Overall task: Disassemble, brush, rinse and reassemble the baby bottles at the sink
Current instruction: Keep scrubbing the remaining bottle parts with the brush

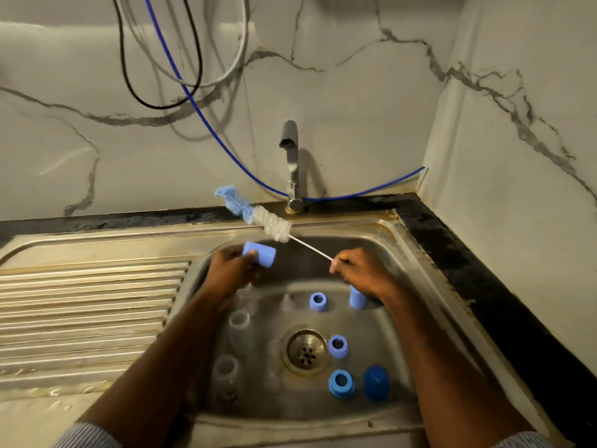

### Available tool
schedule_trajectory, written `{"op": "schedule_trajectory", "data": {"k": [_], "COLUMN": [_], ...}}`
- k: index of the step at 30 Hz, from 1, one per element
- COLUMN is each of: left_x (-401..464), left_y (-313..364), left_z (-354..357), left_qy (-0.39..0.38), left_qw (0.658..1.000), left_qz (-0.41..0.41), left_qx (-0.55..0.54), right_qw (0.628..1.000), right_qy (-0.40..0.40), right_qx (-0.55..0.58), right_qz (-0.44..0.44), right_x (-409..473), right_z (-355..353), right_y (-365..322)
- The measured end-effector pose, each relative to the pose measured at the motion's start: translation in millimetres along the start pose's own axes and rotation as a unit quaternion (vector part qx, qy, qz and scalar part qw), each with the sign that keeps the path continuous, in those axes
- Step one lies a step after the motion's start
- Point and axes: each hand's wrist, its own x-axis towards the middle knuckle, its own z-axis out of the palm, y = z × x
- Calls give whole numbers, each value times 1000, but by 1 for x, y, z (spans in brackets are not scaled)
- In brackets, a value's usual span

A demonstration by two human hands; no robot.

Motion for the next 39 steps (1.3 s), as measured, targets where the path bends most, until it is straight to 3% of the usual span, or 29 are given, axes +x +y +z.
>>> {"op": "schedule_trajectory", "data": {"k": [4,7,10,14,21,25,29,33,36,39], "left_x": [-10,-2,3,2,3,-1,-6,-21,-33,-39], "left_y": [17,24,22,21,25,24,18,22,21,13], "left_z": [-56,-73,-77,-77,-79,-75,-68,-59,-59,-67], "left_qy": [98,150,184,166,195,157,107,106,141,140], "left_qw": [971,937,927,931,907,935,980,983,976,978], "left_qz": [-13,23,42,49,45,46,95,116,124,114], "left_qx": [-217,-315,-323,-321,-371,-316,-136,-96,-112,-102], "right_qw": [999,997,997,995,996,996,994,994,996,979], "right_qy": [-37,-36,-36,-62,-32,-49,-70,-68,-7,100], "right_qx": [-6,25,38,28,16,-7,-34,-22,17,-83], "right_qz": [-37,-55,-63,-68,-77,-73,-77,-83,-90,-157], "right_x": [-2,-3,-8,-12,-10,-13,-16,-26,-36,-40], "right_z": [3,4,3,0,-3,-4,-6,-13,-16,-17], "right_y": [0,4,7,6,10,5,2,-4,-15,-19]}}
